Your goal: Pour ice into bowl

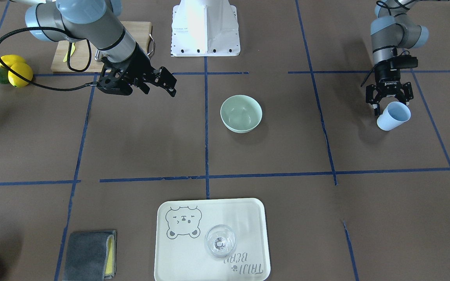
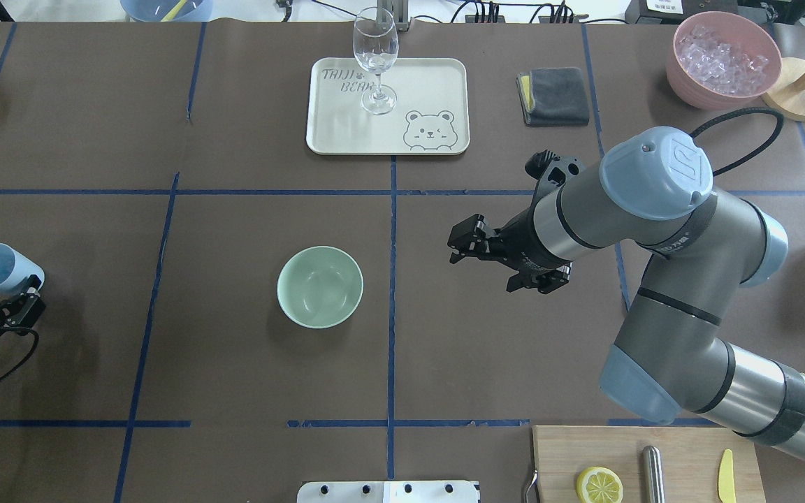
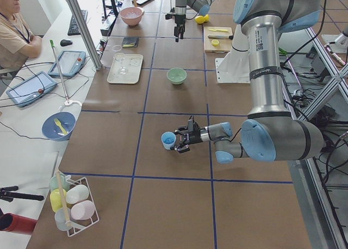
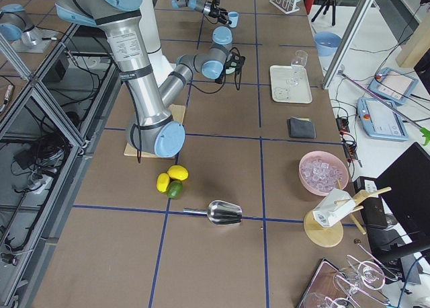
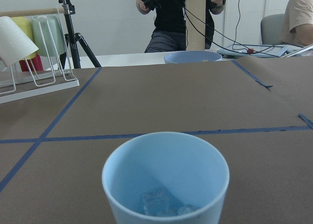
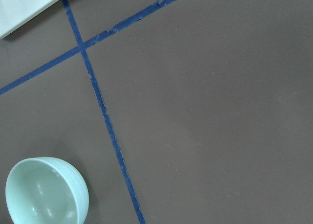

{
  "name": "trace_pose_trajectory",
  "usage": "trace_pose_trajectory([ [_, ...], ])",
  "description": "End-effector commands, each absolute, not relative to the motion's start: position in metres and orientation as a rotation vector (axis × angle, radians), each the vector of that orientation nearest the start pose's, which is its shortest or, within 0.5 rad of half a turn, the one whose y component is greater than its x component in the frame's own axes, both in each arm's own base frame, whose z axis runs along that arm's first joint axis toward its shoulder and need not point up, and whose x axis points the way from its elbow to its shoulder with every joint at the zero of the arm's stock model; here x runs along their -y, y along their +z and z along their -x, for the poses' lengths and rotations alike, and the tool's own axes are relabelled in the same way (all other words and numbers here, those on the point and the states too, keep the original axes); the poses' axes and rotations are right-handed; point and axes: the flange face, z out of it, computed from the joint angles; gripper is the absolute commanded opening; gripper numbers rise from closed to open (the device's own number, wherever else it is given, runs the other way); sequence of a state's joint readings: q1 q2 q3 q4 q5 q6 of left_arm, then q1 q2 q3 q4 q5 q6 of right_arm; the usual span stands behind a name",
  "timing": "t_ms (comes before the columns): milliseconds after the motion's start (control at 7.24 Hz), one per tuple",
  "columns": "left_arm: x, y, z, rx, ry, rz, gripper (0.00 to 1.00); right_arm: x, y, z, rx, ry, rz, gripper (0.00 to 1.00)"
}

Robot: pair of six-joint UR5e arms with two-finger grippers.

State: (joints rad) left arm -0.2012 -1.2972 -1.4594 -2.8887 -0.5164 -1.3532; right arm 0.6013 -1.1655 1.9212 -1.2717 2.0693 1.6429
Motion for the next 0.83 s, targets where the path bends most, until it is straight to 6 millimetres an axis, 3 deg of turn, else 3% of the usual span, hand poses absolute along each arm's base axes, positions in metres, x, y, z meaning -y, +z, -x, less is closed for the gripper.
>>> trace_pose_trajectory([
  [0, 0.3016, 0.6682, -0.3116, -0.608, -0.506, -1.141, 0.99, 0.3979, 0.241, 0.4285, 1.116, 0.339, 0.166, 1.0],
  [691, 0.3105, 0.6751, -0.3039, -0.591, -0.519, -1.133, 0.96, 0.3978, 0.2377, 0.4284, 1.121, 0.336, 0.164, 1.0],
])
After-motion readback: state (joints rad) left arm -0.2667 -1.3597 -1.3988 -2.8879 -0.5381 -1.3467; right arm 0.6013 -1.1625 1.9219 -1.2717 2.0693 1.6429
